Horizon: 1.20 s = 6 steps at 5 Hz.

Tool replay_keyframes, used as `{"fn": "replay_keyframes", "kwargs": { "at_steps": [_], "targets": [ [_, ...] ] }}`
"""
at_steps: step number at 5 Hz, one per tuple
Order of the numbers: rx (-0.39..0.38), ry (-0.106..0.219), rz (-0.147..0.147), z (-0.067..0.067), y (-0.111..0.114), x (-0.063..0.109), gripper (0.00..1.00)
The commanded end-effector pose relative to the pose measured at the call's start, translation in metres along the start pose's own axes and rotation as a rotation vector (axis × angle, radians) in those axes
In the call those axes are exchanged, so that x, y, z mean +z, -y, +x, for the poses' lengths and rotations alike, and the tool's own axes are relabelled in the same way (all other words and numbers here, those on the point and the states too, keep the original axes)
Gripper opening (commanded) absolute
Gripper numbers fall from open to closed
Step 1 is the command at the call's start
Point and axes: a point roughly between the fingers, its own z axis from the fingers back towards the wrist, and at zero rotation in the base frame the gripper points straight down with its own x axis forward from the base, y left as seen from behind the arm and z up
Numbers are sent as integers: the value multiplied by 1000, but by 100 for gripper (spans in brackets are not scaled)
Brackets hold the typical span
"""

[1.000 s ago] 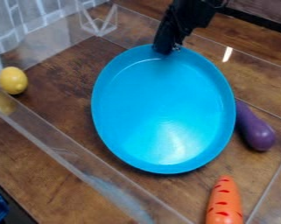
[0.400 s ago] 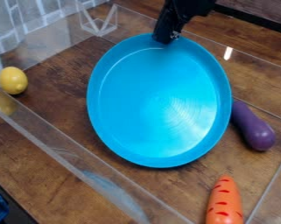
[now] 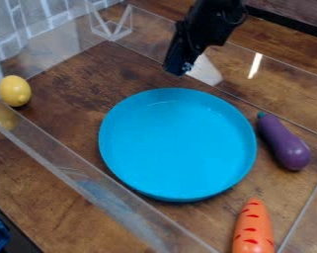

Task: Remove the carrot from the blue tray and put it on the table

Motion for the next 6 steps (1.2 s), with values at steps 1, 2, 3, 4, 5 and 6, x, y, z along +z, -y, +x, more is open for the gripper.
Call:
{"fn": "replay_keyframes", "kwargs": {
  "at_steps": [1, 2, 3, 4, 5, 6],
  "targets": [
    [-29, 67, 96, 9, 9, 36, 100],
    [-67, 62, 117, 20, 11, 37, 0],
    [-51, 47, 109, 22, -2, 30, 100],
    [-43, 30, 101, 27, -12, 22, 100],
    [-74, 23, 107, 27, -22, 3, 100],
    [-96, 19, 114, 23, -32, -12, 0]
  ]
}}
